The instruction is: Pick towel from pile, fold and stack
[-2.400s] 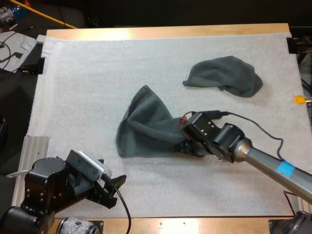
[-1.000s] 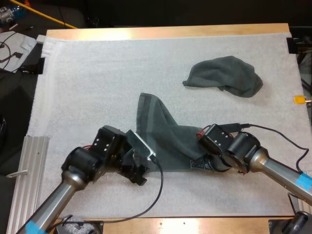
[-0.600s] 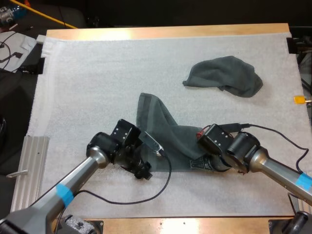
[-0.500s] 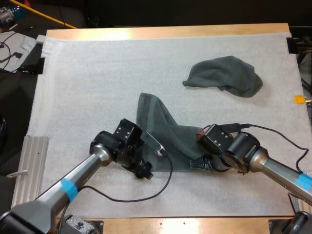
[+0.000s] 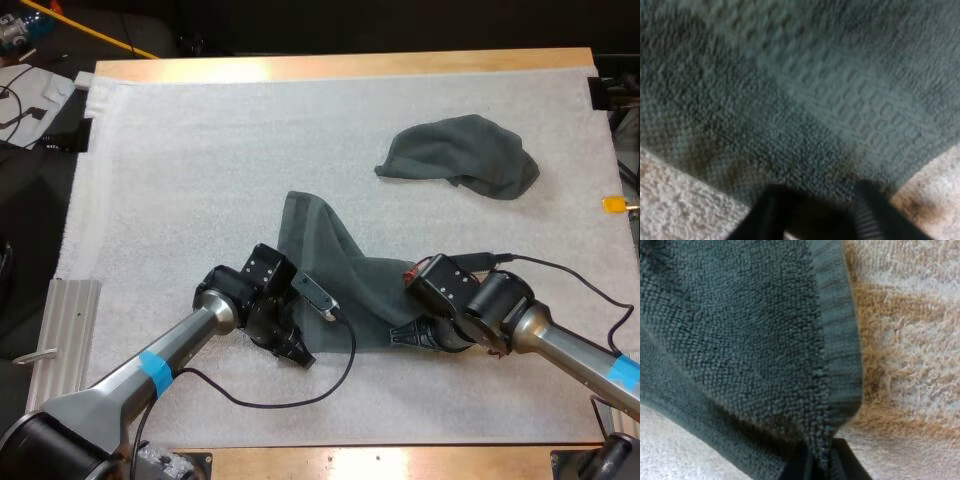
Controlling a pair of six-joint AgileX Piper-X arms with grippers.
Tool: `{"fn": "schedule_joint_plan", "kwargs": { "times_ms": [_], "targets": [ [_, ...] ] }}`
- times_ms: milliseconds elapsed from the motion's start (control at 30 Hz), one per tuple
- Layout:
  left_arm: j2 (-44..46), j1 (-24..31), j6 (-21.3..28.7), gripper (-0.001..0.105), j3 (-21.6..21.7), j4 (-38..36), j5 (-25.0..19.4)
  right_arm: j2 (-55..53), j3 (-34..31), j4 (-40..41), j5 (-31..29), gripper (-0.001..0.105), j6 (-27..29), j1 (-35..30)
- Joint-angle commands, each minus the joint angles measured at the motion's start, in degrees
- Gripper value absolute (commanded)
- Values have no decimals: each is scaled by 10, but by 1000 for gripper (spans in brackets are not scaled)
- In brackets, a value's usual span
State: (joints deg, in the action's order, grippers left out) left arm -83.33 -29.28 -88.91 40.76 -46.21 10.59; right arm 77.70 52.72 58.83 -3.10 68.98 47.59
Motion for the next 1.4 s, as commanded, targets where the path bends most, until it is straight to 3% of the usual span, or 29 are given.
{"fn": "schedule_joint_plan", "kwargs": {
  "times_ms": [0, 100, 400, 967, 1033, 1200, 1233, 1267, 1300, 1367],
  "targets": [
    [1, -3, -6, 12, -1, -4, -9, -4, 1, 4, -6, 0, -4, 0],
    [2, -2, -8, 0, 1, -12, -10, -5, 1, 4, -5, 0, -3, 0],
    [46, -2, -13, 0, 48, -69, -6, -12, 2, -4, -10, 0, 6, -1],
    [133, -3, -1, 0, 40, -100, 0, -30, 3, -9, -13, 0, 16, -1],
    [132, -2, 3, 6, 39, -95, -9, -30, 3, -12, -12, 0, 14, -1],
    [122, -4, 10, 54, 39, -81, -34, -26, 4, -14, -8, 0, 15, -1],
    [119, -4, 10, 58, 39, -77, -41, -27, 4, -15, -8, 0, 15, -2],
    [125, -2, 9, 34, 42, -87, -25, -25, 1, -15, -11, 0, 18, -2],
    [129, -2, 10, 31, 42, -89, -21, -25, 0, -17, -12, 0, 20, -2],
    [129, -3, 15, 44, 41, -88, -21, -26, -1, -17, -12, 0, 20, -1]
  ]
}}
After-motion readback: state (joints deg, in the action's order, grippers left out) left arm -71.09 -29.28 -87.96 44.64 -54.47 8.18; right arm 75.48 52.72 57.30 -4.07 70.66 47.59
